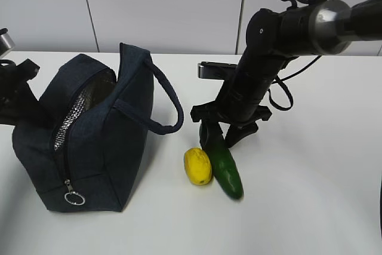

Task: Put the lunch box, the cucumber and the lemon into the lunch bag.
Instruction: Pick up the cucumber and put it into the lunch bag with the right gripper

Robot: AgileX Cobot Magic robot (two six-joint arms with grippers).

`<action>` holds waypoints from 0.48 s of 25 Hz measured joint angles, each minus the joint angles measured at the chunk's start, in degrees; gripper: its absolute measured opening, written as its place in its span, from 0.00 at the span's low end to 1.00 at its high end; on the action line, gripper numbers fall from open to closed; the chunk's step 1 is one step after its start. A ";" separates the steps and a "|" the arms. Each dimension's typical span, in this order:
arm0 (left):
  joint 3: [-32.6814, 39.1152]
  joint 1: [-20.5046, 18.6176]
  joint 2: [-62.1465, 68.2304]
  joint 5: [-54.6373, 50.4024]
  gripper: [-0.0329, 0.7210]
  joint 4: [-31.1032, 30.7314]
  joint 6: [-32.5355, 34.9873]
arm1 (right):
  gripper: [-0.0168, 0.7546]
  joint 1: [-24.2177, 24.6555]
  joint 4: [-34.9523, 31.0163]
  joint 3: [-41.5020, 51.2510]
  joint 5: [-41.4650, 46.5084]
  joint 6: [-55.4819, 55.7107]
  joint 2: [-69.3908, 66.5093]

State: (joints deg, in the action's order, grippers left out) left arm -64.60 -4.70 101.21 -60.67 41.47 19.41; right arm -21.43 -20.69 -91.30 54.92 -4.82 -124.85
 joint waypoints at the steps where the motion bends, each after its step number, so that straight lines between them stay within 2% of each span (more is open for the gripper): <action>1: 0.00 0.00 0.00 0.00 0.04 0.00 0.00 | 0.61 0.00 0.10 0.00 -0.13 0.00 -0.12; 6: 0.00 0.00 0.00 0.00 0.04 0.00 0.00 | 0.63 0.00 1.02 0.00 -1.16 0.00 -0.20; 12: 0.00 0.00 0.00 0.00 0.04 0.00 0.00 | 0.74 0.00 1.23 0.00 -1.79 0.00 -0.20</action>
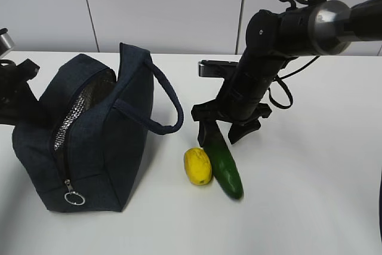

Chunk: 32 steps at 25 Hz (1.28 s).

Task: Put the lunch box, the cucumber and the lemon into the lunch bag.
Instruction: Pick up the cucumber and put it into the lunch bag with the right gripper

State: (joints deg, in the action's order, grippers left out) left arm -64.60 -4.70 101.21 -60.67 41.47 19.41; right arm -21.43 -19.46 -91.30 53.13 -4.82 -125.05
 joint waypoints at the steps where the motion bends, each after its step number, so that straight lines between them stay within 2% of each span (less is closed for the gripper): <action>1: 0.00 0.00 0.00 0.00 0.04 0.00 0.00 | 0.74 0.00 0.14 0.00 -0.23 0.00 0.00; 10: 0.00 0.00 0.00 0.00 0.04 0.00 0.00 | 0.75 0.00 0.77 0.00 -3.10 0.63 0.00; 28: 0.00 0.00 0.00 0.00 0.04 0.09 0.00 | 0.76 0.00 0.79 -0.34 -1.62 0.95 -1.95; 32: 0.00 0.00 0.00 0.00 0.04 1.06 0.00 | 0.72 0.00 0.51 -0.34 -1.62 1.08 -1.95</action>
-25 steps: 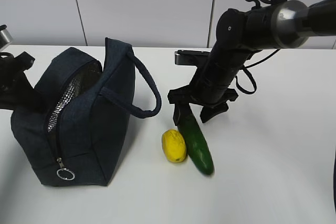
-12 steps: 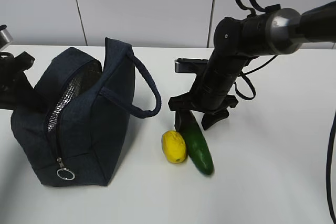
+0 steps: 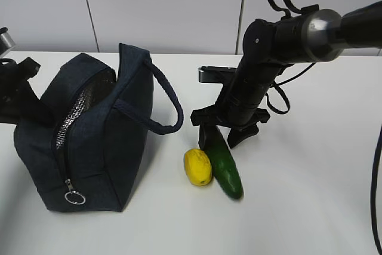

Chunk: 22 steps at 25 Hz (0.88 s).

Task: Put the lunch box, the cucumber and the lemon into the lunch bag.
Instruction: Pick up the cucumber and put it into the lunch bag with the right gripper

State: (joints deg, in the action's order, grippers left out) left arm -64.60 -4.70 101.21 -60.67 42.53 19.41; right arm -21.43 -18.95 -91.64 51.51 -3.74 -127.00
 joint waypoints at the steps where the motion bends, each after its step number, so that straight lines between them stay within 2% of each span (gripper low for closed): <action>1: 0.00 0.00 0.00 0.00 0.04 0.25 0.00 | 0.71 0.00 0.00 0.00 0.00 0.00 0.00; 9: 0.00 0.00 0.00 -0.57 0.04 2.04 0.45 | 0.58 0.00 -0.04 0.00 0.12 0.00 0.00; 18: 0.00 0.00 0.00 -1.70 0.04 2.75 1.01 | 0.54 0.00 0.57 -0.04 0.68 0.00 0.00; 22: 0.00 0.00 0.00 -1.84 0.04 2.69 1.28 | 0.53 0.00 0.95 -2.35 7.12 0.00 -0.04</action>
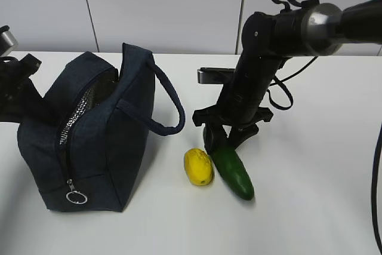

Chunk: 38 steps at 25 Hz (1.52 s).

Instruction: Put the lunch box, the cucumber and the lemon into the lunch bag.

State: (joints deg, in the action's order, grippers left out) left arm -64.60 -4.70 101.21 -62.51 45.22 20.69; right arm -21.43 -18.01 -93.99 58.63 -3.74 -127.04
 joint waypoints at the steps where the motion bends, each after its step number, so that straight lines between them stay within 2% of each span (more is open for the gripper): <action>1: 0.00 0.00 0.00 0.00 0.04 0.00 0.13 | 0.53 0.00 0.10 -1.36 2.18 0.00 0.00; 5: 0.00 0.00 0.00 0.00 0.04 0.80 0.87 | 0.52 0.00 0.25 -7.70 9.05 0.00 0.00; 12: 0.00 0.00 0.00 0.86 0.04 4.08 2.24 | 0.52 0.00 0.27 -14.67 10.89 0.00 0.00; 21: 0.00 0.00 0.00 3.88 0.04 4.25 2.63 | 0.52 -0.09 -9.20 -15.56 11.16 -0.10 1.51; 28: 0.00 0.00 0.00 5.15 0.04 4.34 3.37 | 0.52 -0.09 -11.42 -15.60 11.49 -0.41 5.93; 32: 0.00 0.00 0.00 5.37 0.04 4.34 3.58 | 0.52 -0.09 -19.83 -16.13 11.60 -0.76 6.94; 38: 0.00 0.00 0.00 5.37 0.04 5.73 5.05 | 0.52 -0.76 -41.34 -16.32 11.60 -6.95 6.96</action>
State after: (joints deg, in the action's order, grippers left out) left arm -64.60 -4.70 101.21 -57.14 50.95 25.74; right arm -22.19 -59.35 -110.31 70.24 -10.69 -120.08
